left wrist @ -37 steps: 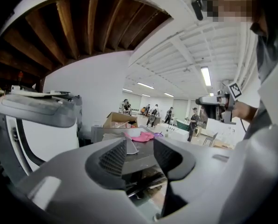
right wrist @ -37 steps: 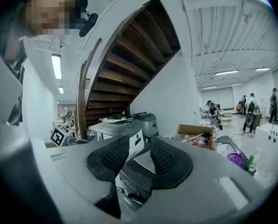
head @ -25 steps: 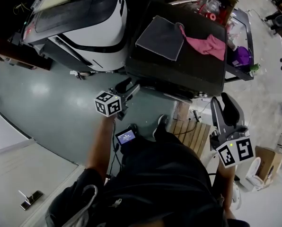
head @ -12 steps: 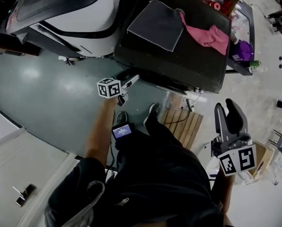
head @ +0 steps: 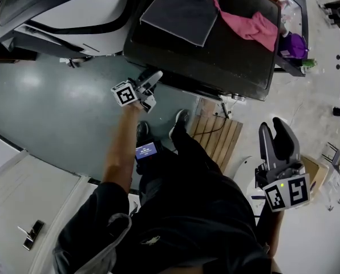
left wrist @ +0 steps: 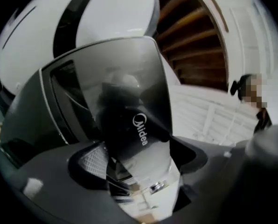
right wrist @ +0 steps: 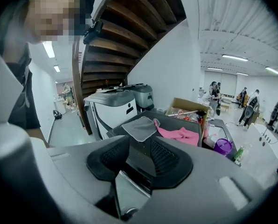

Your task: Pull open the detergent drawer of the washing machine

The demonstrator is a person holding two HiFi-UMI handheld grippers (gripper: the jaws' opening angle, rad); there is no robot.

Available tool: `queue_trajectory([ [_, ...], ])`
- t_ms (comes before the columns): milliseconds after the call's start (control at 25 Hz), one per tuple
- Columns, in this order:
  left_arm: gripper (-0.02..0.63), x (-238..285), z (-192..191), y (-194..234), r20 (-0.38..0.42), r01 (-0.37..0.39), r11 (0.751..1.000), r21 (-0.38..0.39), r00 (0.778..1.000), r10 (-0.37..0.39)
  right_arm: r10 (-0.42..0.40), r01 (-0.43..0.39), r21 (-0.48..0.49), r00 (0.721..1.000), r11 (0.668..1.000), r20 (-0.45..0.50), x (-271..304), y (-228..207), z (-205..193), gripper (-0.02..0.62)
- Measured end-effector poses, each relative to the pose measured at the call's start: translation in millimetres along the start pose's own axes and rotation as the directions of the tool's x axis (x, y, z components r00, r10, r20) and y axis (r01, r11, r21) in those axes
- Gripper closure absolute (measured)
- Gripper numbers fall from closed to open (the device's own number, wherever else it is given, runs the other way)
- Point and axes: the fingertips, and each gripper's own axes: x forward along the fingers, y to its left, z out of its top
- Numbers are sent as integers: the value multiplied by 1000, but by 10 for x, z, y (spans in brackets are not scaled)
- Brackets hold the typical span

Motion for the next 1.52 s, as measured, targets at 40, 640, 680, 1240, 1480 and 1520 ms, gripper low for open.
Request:
queue_trajectory([
  [40, 173, 9, 27, -17, 56, 30, 999, -45, 998, -27, 1, -1, 3, 1000, 1000, -10, 13, -7, -38, 474],
  [640, 206, -885, -492, -432, 48, 129, 947, -296, 992, -120, -2, 2, 18, 999, 1000, -34, 55, 107, -72, 474],
  [680, 207, -972, -546, -486, 21, 123, 948, -294, 992, -123, 6, -6, 18, 1000, 1000, -30, 75, 153, -54, 474],
  [1240, 206, -1222, -724, -484, -169, 13, 968, -249, 984, -56, 31, -32, 16, 998, 999, 57, 30, 766, 251, 474],
  [1480, 209, -1720, -480, -598, -312, -80, 996, -43, 948, 63, 51, -53, 10, 993, 999, 106, -30, 1116, 373, 474],
  [1520, 210, -1780, -362, -674, -303, -73, 997, -23, 951, 63, 53, -55, 12, 992, 998, 116, -45, 1164, 394, 474],
])
